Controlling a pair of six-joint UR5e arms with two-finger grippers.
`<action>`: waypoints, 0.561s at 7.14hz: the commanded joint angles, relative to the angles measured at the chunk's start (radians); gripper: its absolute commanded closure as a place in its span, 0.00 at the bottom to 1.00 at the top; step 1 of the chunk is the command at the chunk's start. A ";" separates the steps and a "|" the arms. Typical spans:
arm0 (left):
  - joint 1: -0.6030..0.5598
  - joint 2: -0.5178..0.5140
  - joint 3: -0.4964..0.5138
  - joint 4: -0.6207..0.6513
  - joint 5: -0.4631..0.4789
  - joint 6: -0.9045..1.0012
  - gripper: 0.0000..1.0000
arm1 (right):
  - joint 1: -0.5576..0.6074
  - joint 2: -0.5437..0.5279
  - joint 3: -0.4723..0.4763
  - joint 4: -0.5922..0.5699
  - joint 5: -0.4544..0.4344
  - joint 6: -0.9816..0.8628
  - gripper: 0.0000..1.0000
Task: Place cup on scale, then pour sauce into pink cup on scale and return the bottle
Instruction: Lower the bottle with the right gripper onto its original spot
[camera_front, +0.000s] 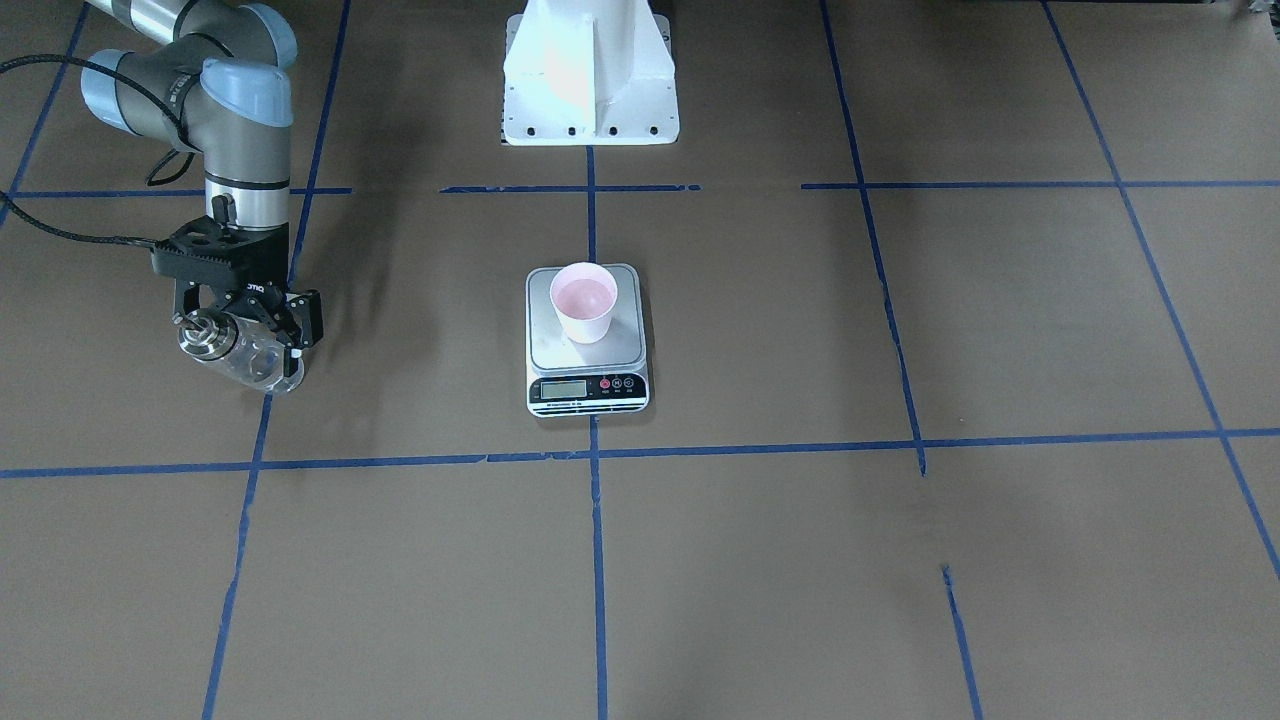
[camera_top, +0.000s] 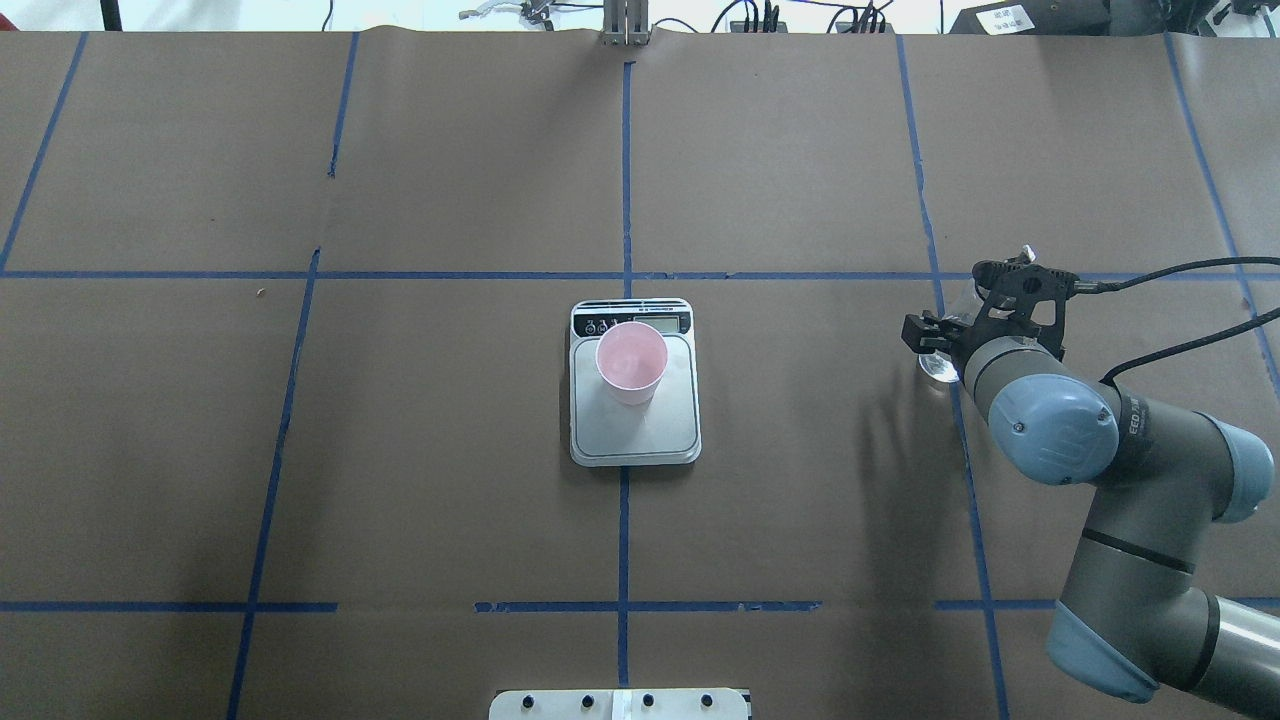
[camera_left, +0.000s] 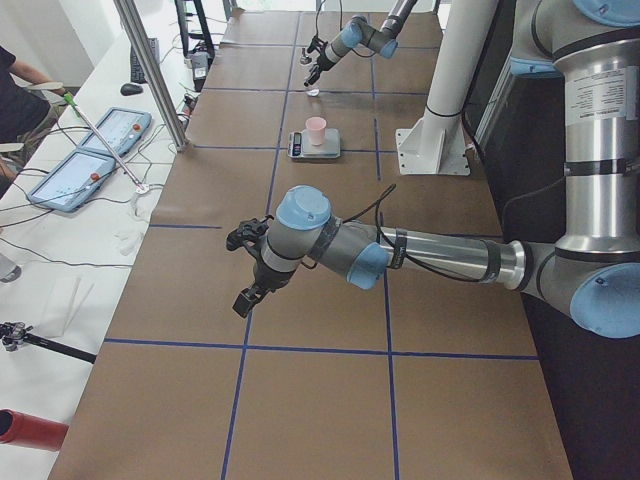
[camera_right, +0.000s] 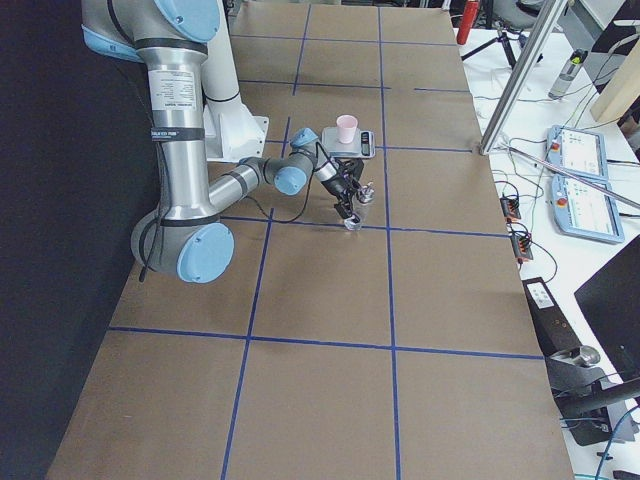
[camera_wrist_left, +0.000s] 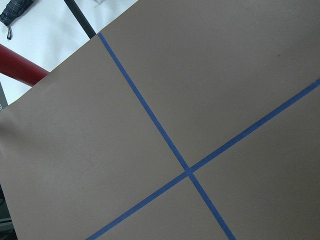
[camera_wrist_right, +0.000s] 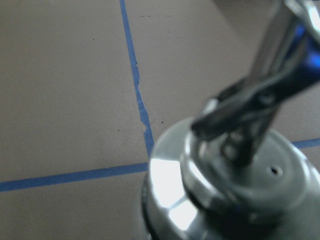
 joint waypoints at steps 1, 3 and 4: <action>0.000 0.000 0.000 0.000 0.000 0.000 0.00 | 0.002 -0.005 0.007 0.000 0.009 -0.013 0.00; 0.000 0.000 -0.001 0.000 0.000 0.000 0.00 | 0.002 -0.022 0.030 -0.002 0.084 -0.015 0.00; 0.000 0.000 -0.001 0.000 0.000 0.000 0.00 | 0.002 -0.026 0.031 -0.012 0.133 -0.015 0.00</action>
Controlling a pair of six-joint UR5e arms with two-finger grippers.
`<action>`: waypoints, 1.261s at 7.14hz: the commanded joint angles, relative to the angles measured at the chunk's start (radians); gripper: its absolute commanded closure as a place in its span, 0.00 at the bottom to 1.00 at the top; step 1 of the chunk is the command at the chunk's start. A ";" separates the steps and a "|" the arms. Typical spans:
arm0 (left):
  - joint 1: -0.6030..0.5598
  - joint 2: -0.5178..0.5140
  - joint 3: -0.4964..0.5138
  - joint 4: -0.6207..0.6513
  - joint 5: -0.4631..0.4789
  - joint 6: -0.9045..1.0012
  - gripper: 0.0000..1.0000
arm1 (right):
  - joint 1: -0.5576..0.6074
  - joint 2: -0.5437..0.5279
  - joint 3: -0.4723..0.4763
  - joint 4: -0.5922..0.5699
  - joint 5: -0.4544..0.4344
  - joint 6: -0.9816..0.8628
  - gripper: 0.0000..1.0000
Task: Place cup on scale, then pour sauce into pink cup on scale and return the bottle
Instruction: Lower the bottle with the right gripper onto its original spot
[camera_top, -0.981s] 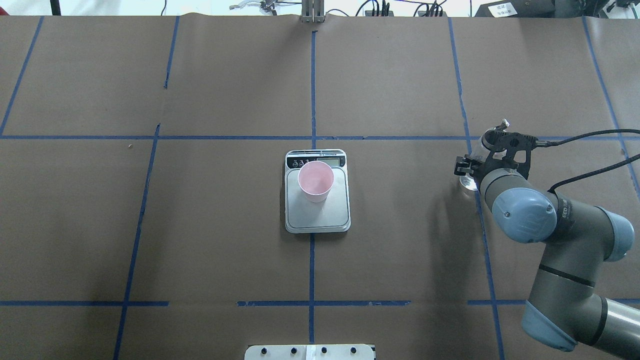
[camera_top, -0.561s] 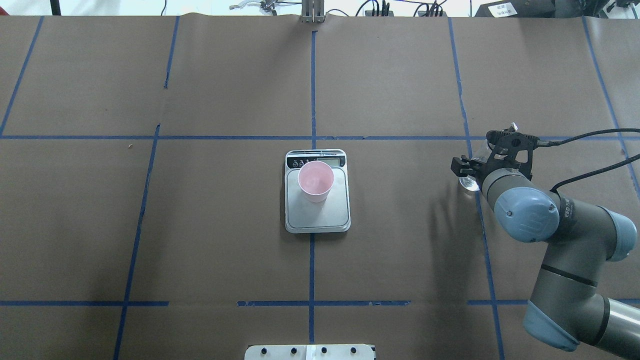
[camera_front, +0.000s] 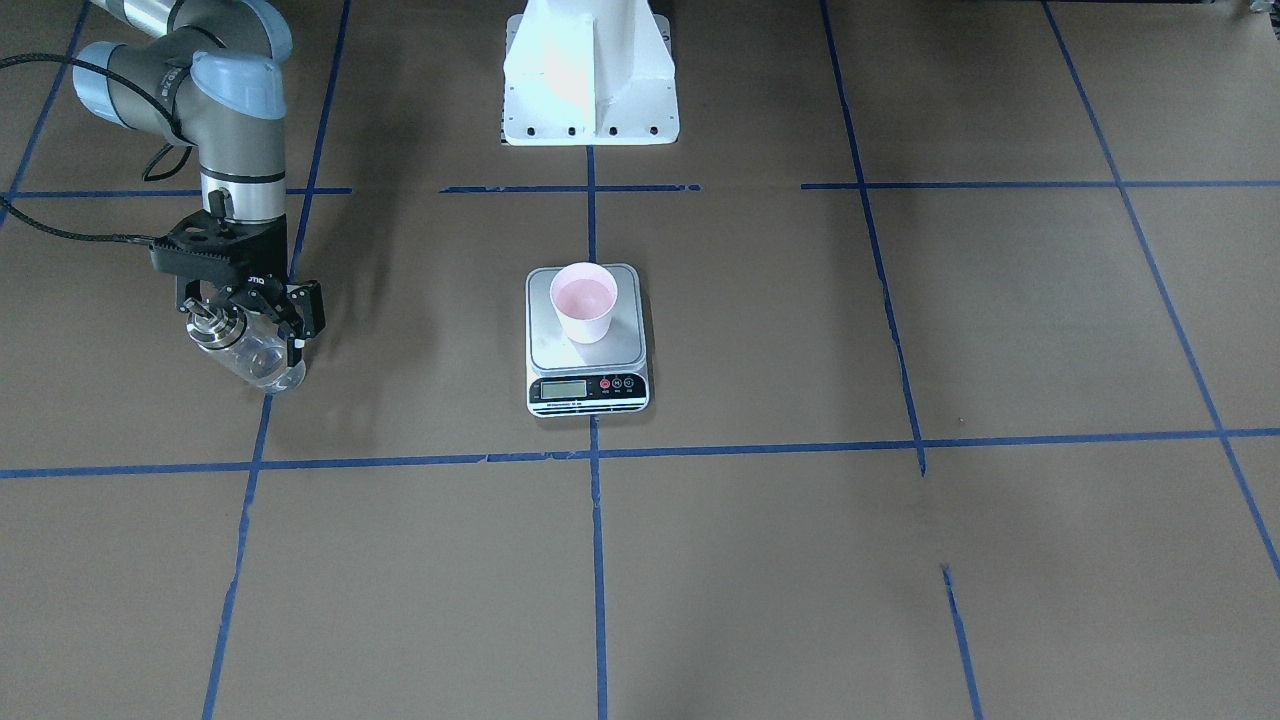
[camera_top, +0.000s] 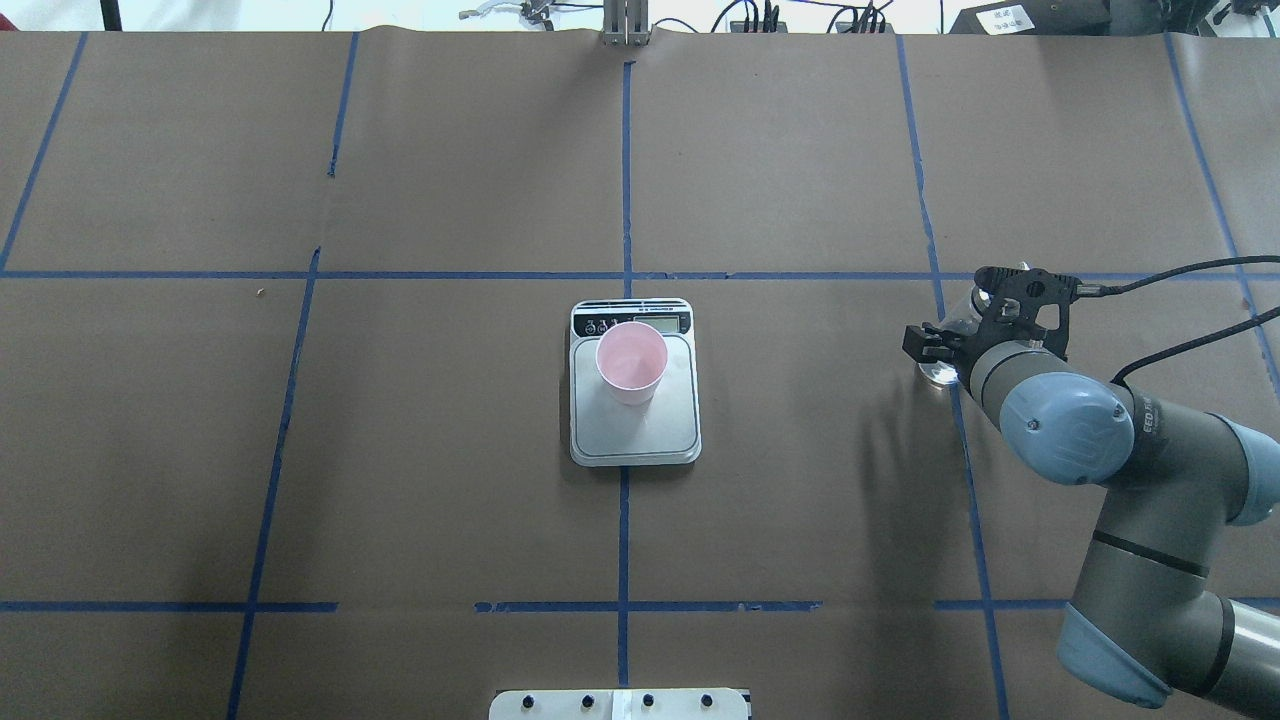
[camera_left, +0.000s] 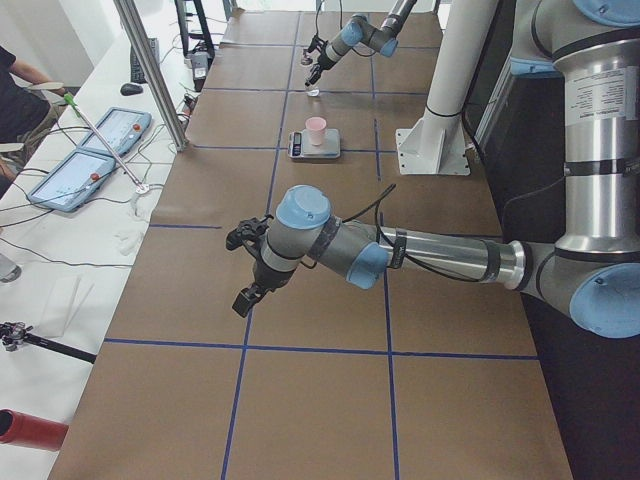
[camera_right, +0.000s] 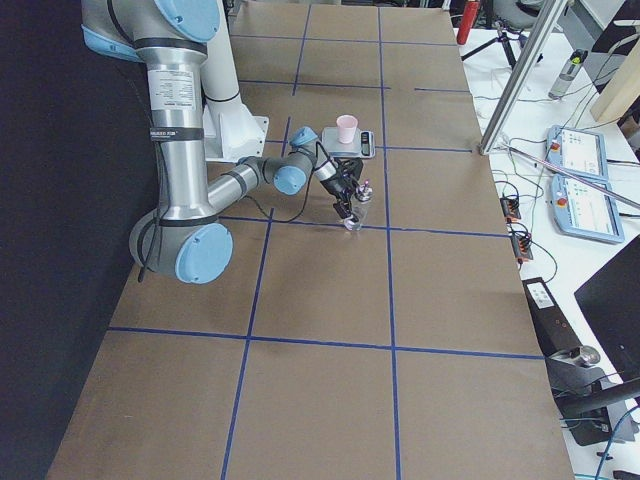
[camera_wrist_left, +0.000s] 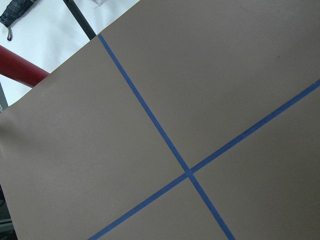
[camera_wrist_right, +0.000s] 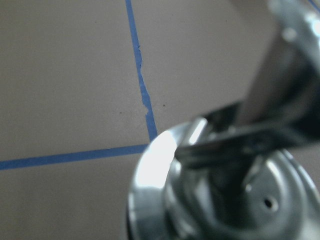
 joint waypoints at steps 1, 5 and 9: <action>0.000 0.001 0.000 0.000 0.000 0.000 0.00 | 0.002 -0.022 0.008 -0.010 0.112 -0.011 0.00; -0.002 0.002 -0.002 0.000 0.000 0.000 0.00 | 0.005 -0.039 0.259 -0.330 0.365 -0.027 0.00; -0.005 0.013 -0.019 -0.002 0.000 0.002 0.00 | 0.125 -0.041 0.420 -0.502 0.664 -0.060 0.00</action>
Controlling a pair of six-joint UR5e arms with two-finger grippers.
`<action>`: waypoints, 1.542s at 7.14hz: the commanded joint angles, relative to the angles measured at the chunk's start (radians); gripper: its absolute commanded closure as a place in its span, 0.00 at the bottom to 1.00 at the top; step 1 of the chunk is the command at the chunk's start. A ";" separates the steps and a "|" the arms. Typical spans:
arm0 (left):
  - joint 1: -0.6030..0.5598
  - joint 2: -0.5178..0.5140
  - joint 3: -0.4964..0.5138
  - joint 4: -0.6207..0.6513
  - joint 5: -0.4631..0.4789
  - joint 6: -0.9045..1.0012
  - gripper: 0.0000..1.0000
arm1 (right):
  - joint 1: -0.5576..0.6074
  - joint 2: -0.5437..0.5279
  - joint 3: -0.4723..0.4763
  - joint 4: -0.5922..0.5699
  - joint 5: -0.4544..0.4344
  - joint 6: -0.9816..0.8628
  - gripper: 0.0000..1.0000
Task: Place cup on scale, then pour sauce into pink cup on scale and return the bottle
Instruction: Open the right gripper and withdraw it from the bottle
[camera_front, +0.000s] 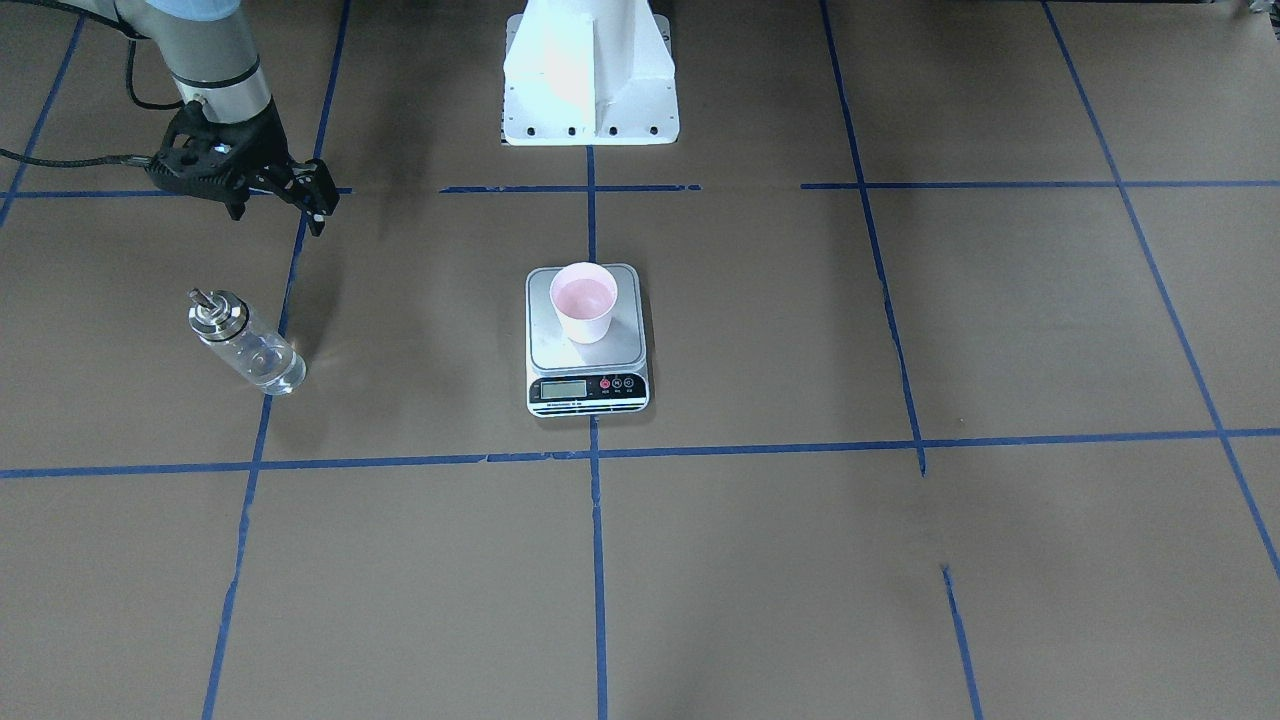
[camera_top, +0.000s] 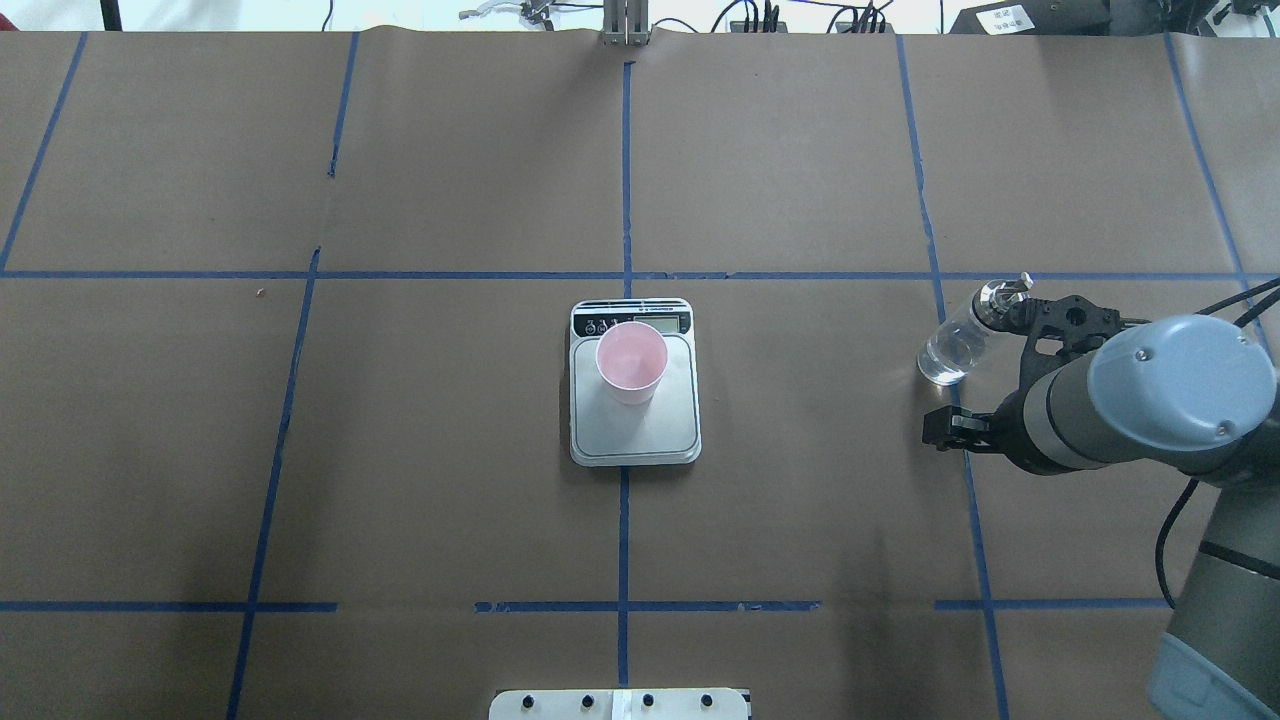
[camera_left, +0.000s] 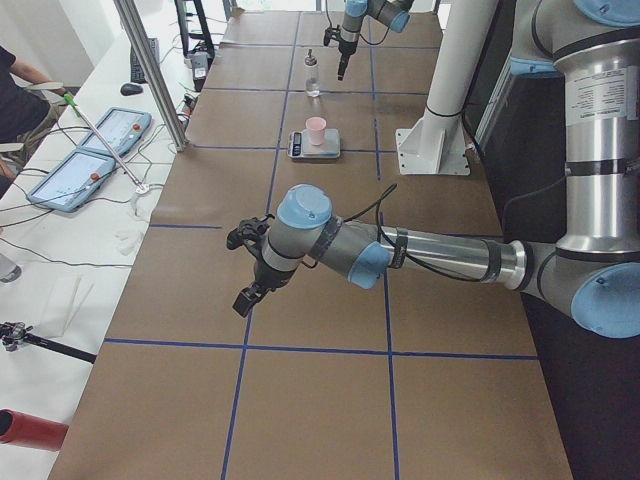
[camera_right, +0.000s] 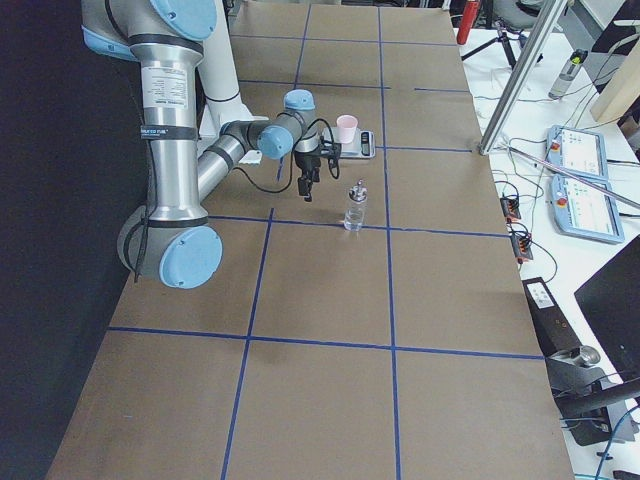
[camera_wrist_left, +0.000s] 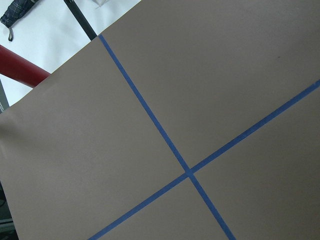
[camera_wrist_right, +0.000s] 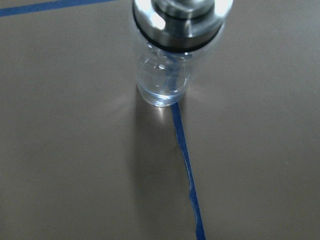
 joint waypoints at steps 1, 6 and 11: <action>-0.001 0.010 -0.016 0.000 0.000 0.000 0.00 | 0.164 0.048 0.110 -0.197 0.166 -0.152 0.00; -0.001 0.016 -0.044 0.020 0.000 0.000 0.00 | 0.724 0.086 -0.108 -0.376 0.405 -1.053 0.00; -0.002 0.005 -0.073 0.171 -0.003 0.011 0.00 | 1.032 0.084 -0.531 -0.240 0.530 -1.703 0.00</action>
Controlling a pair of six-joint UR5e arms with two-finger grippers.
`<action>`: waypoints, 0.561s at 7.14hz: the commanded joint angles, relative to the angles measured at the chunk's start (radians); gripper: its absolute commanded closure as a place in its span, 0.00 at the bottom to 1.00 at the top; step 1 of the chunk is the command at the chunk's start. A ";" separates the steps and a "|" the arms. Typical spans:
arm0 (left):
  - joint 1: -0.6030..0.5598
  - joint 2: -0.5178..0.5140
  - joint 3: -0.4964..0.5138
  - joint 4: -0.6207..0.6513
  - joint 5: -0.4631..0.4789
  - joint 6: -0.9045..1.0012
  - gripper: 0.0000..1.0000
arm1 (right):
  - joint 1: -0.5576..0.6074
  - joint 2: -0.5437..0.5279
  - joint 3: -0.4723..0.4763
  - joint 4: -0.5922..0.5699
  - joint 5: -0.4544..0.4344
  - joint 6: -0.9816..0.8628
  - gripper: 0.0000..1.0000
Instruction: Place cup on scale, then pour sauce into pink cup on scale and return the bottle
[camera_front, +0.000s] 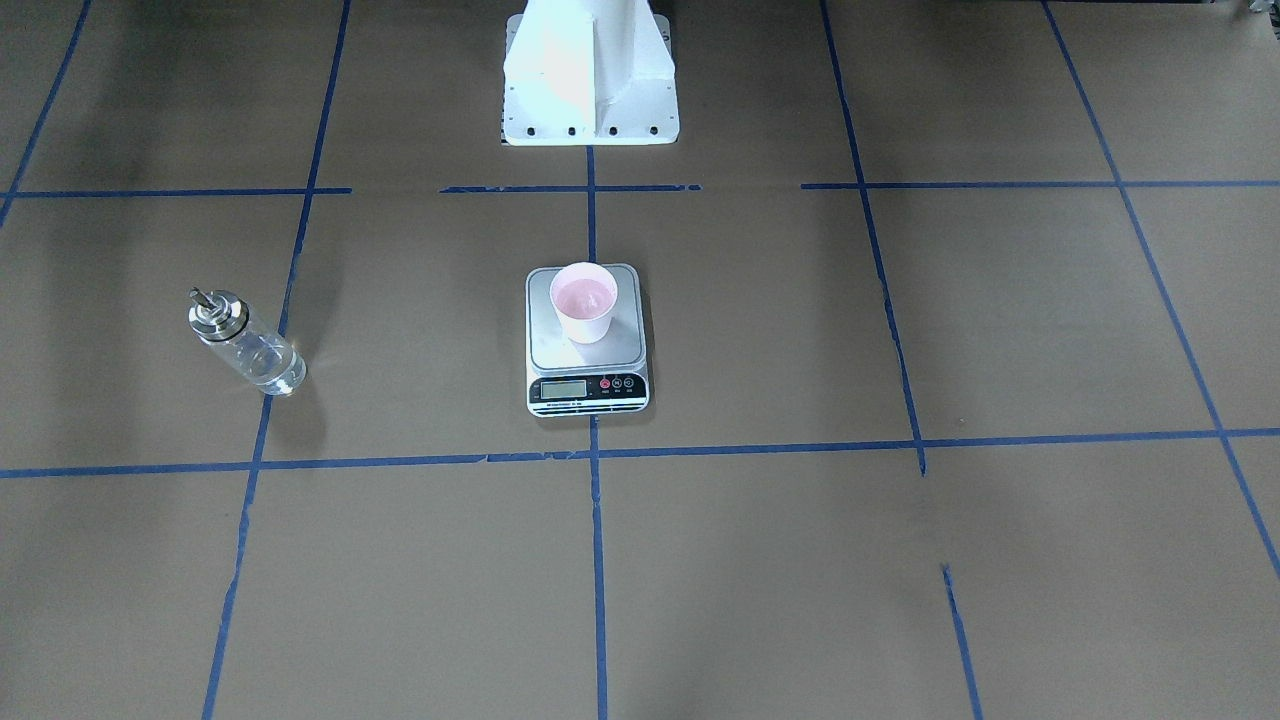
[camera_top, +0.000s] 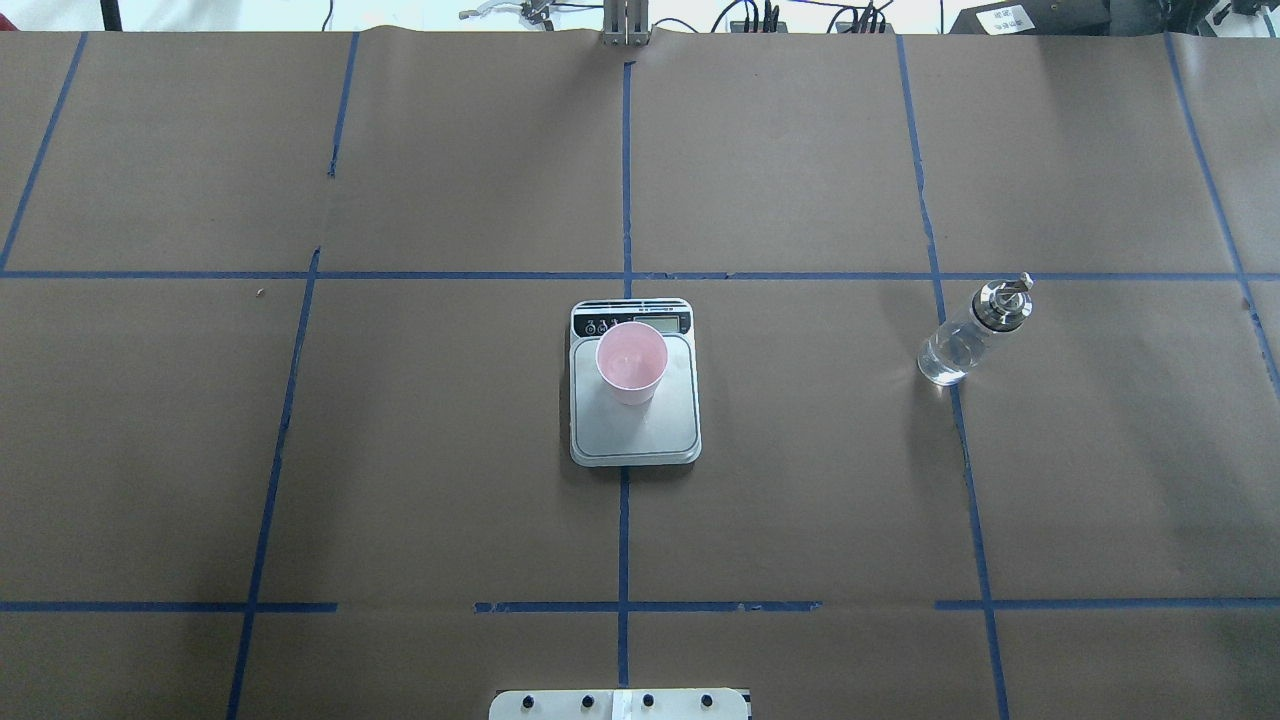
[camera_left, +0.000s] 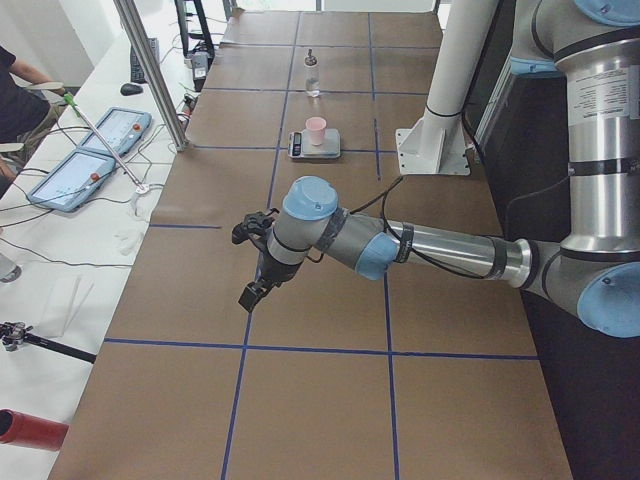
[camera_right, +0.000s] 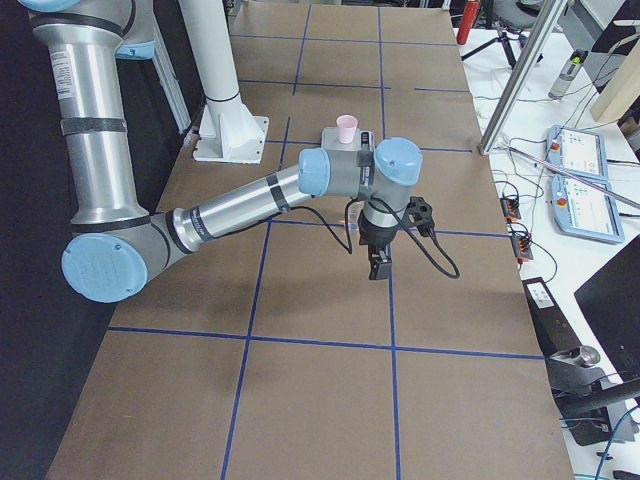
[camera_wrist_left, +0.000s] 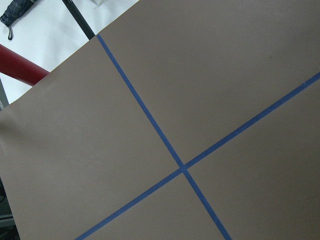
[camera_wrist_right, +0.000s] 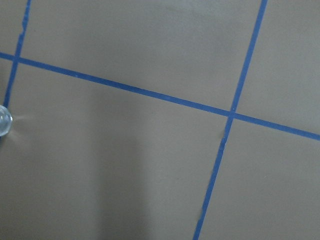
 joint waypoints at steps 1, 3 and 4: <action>0.000 -0.008 -0.027 0.153 -0.003 0.005 0.00 | 0.056 -0.008 -0.212 0.211 0.071 -0.085 0.00; 0.000 0.004 -0.006 0.240 -0.038 0.006 0.00 | 0.055 -0.028 -0.245 0.290 0.047 -0.062 0.00; -0.005 0.033 -0.001 0.243 -0.038 0.006 0.00 | 0.053 -0.030 -0.270 0.291 0.045 -0.062 0.00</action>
